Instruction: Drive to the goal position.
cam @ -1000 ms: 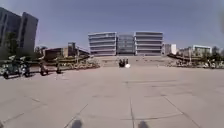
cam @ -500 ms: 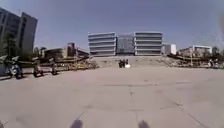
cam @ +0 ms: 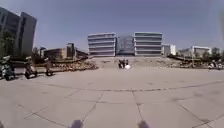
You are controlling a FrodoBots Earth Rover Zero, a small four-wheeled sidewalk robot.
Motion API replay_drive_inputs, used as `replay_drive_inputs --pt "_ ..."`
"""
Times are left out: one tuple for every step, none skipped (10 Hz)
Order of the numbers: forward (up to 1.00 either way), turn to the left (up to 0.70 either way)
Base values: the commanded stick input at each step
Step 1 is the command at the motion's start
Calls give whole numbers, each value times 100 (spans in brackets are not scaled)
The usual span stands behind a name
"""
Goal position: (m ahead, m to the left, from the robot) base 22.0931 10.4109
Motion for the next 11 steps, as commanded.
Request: replay_drive_inputs --pt "100 0" --pt "100 -10" --pt "100 -25" --pt "100 -28" --pt "100 -2" --pt "100 -1" --pt "100 0" --pt "100 0" --pt "100 0" --pt "100 0" --pt "100 -1"
